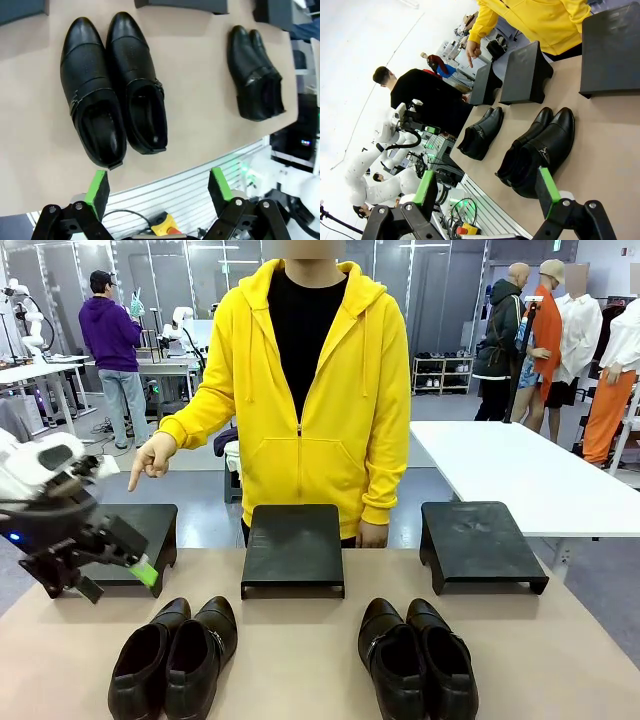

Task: Place the shoes on the stand as instructed by the person.
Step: Pick up one pair of Shoes and place it on the Shoes Stand indicated by the person.

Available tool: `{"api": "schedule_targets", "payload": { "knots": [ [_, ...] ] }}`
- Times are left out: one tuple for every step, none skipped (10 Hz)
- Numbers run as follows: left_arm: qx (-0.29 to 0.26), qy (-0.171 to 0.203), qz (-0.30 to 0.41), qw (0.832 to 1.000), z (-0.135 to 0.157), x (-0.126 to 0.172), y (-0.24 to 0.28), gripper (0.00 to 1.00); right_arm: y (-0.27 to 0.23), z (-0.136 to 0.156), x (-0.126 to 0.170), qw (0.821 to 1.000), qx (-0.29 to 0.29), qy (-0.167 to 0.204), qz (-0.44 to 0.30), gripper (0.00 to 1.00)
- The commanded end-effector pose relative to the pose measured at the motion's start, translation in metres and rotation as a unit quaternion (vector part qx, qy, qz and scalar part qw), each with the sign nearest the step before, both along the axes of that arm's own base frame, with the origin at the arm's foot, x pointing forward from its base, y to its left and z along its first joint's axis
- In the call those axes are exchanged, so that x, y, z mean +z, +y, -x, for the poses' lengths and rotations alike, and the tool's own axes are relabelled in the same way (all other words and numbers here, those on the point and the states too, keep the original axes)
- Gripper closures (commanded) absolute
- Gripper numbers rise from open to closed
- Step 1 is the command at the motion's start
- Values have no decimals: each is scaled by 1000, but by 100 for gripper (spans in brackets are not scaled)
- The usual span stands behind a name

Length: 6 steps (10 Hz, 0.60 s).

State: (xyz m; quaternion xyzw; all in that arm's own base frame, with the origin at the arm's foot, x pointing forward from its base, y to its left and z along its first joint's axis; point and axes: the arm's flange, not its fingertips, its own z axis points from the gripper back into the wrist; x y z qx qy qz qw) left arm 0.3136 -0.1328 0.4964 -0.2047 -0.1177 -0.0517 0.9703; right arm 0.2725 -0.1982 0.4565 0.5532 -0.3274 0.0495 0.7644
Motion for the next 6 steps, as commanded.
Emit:
{"api": "schedule_targets", "payload": {
  "knots": [
    [31,5,-60,998,0,-31,-23,0,-2,-1,2,1000,0,-6,-3,0],
    [34,11,-78,996,-1,-46,-32,0,-2,-1,2,1000,0,-6,-3,0],
    [34,14,-93,995,-1,-57,-40,0,-2,-1,2,1000,0,-6,-3,0],
    [35,22,-105,994,0,-70,-46,0,-2,-1,2,1000,0,-6,-3,0],
    [31,29,-117,992,1,-83,-49,0,-2,-1,2,1000,0,-6,-3,0],
    [31,30,-128,991,0,-95,-49,0,-2,-1,2,1000,0,-6,-3,0]
  ]
}}
